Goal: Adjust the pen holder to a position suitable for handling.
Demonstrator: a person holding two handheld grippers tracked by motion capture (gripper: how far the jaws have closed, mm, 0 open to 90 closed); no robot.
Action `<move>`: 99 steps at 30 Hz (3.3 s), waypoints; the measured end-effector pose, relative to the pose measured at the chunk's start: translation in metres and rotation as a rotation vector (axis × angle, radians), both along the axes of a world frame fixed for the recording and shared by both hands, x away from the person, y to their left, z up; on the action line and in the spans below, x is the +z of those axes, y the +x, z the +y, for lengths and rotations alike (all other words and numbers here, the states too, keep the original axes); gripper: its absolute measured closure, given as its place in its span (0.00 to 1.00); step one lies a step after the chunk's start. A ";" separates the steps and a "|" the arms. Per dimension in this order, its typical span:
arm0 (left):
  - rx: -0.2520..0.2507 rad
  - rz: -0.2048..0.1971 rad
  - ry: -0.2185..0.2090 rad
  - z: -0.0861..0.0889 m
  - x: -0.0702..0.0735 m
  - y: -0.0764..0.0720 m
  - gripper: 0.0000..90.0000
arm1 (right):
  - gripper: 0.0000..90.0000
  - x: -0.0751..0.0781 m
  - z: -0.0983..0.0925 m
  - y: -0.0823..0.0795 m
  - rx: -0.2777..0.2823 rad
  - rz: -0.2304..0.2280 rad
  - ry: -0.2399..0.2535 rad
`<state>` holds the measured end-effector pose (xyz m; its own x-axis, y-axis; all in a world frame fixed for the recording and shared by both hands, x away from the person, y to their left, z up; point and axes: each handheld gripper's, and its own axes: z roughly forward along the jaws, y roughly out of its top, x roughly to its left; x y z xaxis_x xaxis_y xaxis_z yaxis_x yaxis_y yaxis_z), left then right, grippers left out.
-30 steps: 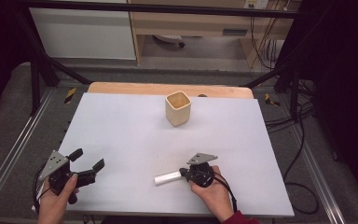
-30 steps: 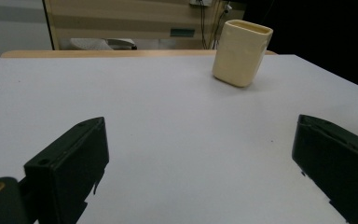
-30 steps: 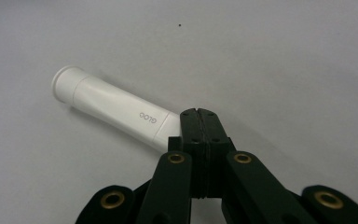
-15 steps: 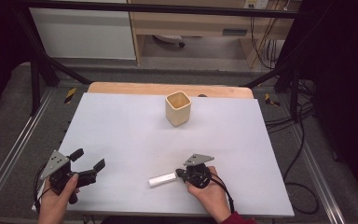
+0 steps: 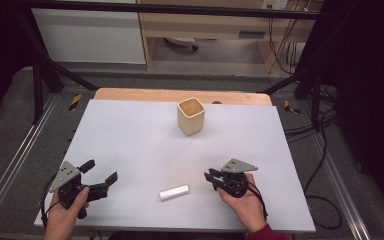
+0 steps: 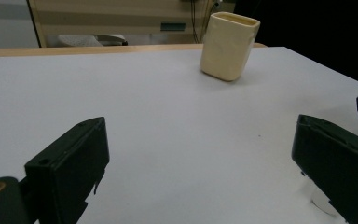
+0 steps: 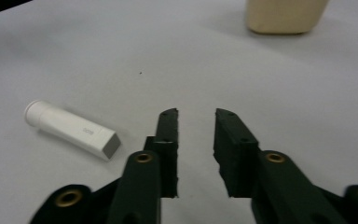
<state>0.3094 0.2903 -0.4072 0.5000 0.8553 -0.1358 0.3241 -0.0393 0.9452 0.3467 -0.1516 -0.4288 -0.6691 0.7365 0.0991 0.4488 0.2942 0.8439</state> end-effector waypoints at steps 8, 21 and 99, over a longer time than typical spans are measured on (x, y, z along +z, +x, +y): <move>-0.080 0.020 0.017 -0.021 -0.001 -0.002 0.04 | 0.27 0.010 -0.034 0.001 -0.132 -0.041 0.013; -0.213 0.048 0.101 -0.082 -0.008 0.007 0.05 | 0.03 0.009 -0.095 -0.021 -0.248 -0.100 0.036; -0.505 0.285 0.433 -0.159 -0.041 0.024 0.63 | 0.06 -0.004 -0.099 -0.019 -0.251 -0.065 -0.010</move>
